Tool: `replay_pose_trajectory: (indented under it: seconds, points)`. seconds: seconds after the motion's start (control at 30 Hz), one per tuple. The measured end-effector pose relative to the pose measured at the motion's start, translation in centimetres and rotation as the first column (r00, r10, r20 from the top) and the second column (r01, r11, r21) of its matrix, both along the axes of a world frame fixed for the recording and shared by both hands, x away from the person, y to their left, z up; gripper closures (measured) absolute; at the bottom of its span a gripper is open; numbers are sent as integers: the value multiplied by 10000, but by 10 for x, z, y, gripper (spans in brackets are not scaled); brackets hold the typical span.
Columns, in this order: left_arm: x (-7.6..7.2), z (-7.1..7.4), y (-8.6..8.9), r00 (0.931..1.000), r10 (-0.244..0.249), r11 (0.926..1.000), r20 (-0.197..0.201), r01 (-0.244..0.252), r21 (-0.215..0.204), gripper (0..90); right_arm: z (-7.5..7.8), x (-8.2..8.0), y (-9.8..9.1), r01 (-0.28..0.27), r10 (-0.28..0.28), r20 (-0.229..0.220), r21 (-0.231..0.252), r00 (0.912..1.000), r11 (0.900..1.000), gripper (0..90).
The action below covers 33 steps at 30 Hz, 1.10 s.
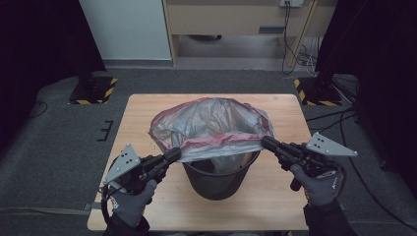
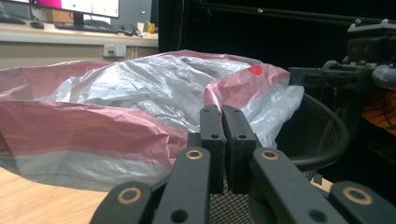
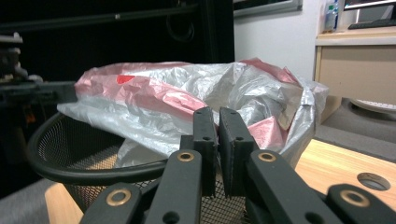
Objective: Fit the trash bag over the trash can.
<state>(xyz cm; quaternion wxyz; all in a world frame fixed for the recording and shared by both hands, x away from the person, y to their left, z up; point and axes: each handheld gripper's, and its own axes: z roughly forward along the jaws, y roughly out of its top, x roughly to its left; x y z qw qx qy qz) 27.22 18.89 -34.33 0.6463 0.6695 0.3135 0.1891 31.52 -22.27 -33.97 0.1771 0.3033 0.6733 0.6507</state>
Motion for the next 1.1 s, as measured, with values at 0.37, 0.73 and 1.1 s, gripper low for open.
replay_pose_trajectory:
  seconds: [0.37, 0.73, 1.1]
  points:
    - [-7, 1, 1, 9996, -71, 9992, -274, 60, -392, 797, 6, -12, 0, -34, 29, -144, -343, 9999, 9994, 869]
    - [-5, -9, 7, 9980, -128, 9994, -627, 107, -343, 811, 4, -14, -2, -334, 325, -399, -231, 9987, 9992, 868]
    - [-4, -10, 6, 9956, -181, 9993, -920, 149, -353, 851, 1, -16, -4, -74, 67, -249, -294, 9997, 9995, 805]
